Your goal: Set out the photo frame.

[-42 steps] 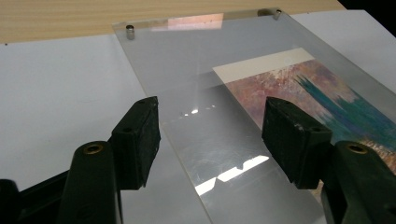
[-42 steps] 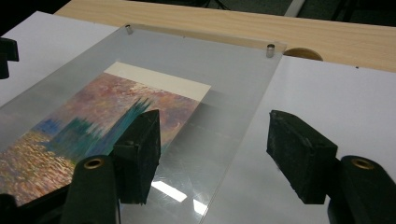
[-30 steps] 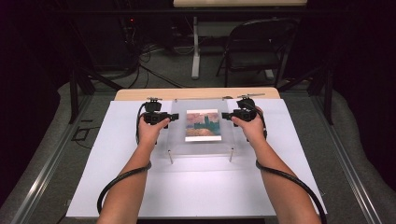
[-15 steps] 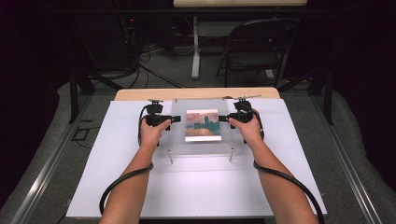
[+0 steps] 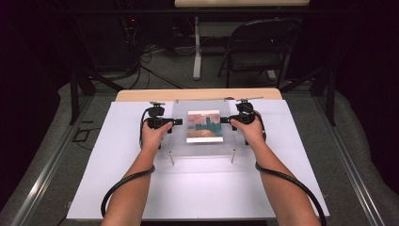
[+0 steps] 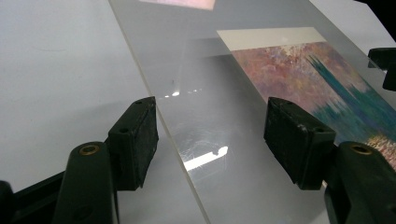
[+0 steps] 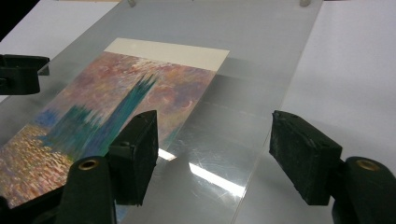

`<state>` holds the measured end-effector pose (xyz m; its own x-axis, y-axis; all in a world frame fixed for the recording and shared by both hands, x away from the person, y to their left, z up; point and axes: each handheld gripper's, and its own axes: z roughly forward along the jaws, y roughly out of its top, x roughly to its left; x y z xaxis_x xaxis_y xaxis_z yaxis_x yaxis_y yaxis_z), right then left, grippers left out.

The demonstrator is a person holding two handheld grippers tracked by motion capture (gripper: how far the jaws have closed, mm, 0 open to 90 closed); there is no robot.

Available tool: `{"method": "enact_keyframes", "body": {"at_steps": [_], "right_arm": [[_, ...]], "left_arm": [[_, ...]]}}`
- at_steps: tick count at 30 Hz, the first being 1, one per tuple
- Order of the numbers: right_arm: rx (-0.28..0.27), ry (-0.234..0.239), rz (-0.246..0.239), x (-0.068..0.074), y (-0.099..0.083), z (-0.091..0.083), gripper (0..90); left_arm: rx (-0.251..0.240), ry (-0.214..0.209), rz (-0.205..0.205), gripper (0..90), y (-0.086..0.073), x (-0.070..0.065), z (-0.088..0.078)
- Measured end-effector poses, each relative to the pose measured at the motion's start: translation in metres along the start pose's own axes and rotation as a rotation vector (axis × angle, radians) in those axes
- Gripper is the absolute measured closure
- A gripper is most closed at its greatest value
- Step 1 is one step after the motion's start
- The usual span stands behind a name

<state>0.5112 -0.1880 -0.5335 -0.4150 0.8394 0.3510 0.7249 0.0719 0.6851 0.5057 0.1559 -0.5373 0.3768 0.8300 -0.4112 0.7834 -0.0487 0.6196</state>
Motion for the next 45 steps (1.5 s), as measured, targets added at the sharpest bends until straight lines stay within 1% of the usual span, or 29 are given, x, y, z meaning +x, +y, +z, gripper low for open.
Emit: {"method": "enact_keyframes", "body": {"at_steps": [3, 5, 14, 17, 18, 19, 24, 28, 30, 31, 34, 35, 42, 43, 45], "right_arm": [[0.003, 0.006, 0.013, -0.0017, -0.0008, 0.0005, 32.6], [0.012, 0.009, 0.020, -0.0026, -0.0015, 0.0008, 32.6], [0.011, 0.013, 0.026, -0.0043, -0.0030, 0.0032, 32.0], [0.012, 0.018, 0.036, -0.0050, -0.0033, 0.0036, 31.7], [0.012, 0.021, 0.035, -0.0055, -0.0034, 0.0037, 31.7], [0.009, 0.022, 0.039, -0.0056, -0.0036, 0.0038, 31.7], [0.013, 0.028, 0.048, -0.0067, -0.0041, 0.0039, 31.5], [0.018, 0.037, 0.072, -0.0077, -0.0046, 0.0042, 31.0], [0.028, 0.048, 0.089, -0.0085, -0.0046, 0.0047, 31.6], [0.027, 0.063, 0.097, -0.0089, -0.0050, 0.0056, 31.1], [0.029, 0.058, 0.104, -0.0079, -0.0051, 0.0062, 30.7], [0.021, 0.057, 0.101, -0.0077, -0.0051, 0.0067, 30.7], [0.025, 0.049, 0.089, -0.0069, -0.0039, 0.0066, 30.6], [0.019, 0.042, 0.097, -0.0057, -0.0045, 0.0067, 30.6], [0.019, 0.038, 0.096, -0.0051, -0.0043, 0.0066, 30.6]], "left_arm": [[-0.002, -0.006, -0.005, 34.6, -0.0009, 0.0012, 0.0008], [-0.002, -0.013, -0.018, 34.5, -0.0014, 0.0023, 0.0011], [0.003, -0.039, -0.038, 32.7, -0.0034, 0.0046, 0.0014], [0.005, -0.055, -0.059, 32.3, -0.0040, 0.0060, 0.0022], [0.006, -0.067, -0.067, 32.3, -0.0045, 0.0062, 0.0028], [0.008, -0.070, -0.065, 32.3, -0.0046, 0.0060, 0.0032], [0.005, -0.067, -0.063, 31.7, -0.0048, 0.0057, 0.0037], [0.004, -0.068, -0.064, 31.7, -0.0050, 0.0057, 0.0037], [0.004, -0.067, -0.063, 31.8, -0.0051, 0.0058, 0.0036], [0.003, -0.068, -0.063, 31.8, -0.0051, 0.0058, 0.0037], [0.005, -0.067, -0.062, 32.0, -0.0044, 0.0059, 0.0037], [0.005, -0.066, -0.063, 32.0, -0.0043, 0.0058, 0.0038], [0.007, -0.059, -0.061, 32.1, -0.0033, 0.0047, 0.0036], [0.006, -0.057, -0.061, 32.1, -0.0033, 0.0043, 0.0036], [0.006, -0.055, -0.059, 32.1, -0.0032, 0.0041, 0.0035]]}}
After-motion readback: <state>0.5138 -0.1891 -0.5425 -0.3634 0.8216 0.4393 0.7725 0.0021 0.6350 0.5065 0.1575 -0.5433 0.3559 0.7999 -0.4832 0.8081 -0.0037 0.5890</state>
